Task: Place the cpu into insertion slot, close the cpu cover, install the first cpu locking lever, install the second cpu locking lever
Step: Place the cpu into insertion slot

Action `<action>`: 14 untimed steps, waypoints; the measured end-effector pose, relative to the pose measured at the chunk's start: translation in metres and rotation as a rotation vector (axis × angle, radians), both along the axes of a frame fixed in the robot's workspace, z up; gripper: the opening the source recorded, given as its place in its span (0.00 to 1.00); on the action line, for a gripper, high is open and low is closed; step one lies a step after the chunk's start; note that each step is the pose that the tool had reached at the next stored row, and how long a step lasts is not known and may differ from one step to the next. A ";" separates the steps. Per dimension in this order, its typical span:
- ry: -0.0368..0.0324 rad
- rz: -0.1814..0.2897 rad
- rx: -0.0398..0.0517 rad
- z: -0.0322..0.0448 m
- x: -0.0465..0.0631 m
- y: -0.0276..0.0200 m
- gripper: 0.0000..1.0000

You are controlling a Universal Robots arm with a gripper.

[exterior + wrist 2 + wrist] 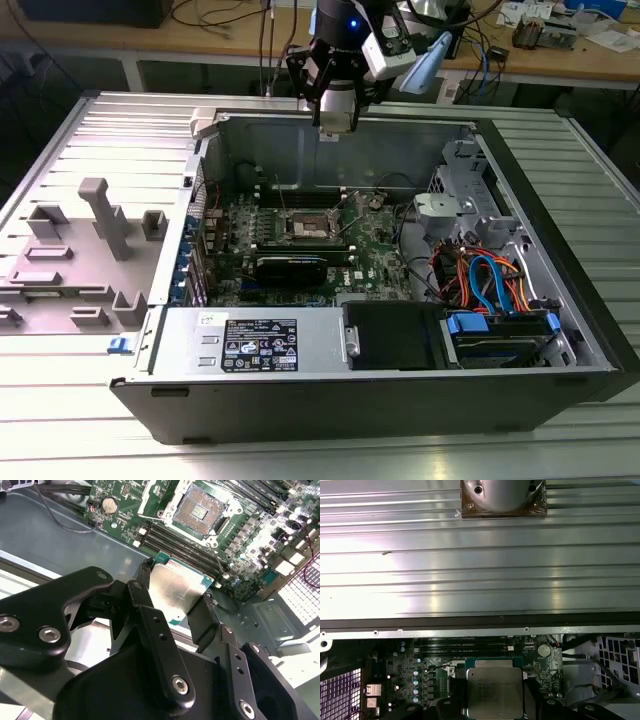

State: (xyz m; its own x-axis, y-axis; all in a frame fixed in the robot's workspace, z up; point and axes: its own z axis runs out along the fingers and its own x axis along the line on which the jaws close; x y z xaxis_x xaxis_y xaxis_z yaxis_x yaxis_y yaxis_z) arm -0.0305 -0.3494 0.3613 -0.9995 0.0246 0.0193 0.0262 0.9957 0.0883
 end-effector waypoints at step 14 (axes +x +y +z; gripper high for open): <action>0.0000 0.000 -0.0014 -0.0004 0.000 -0.0111 0.55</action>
State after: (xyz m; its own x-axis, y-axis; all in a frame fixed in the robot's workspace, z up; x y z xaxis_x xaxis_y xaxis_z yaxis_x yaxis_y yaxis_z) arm -0.0306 -0.3605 0.3609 -0.9995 0.0248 0.0193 0.0264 0.9959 0.0869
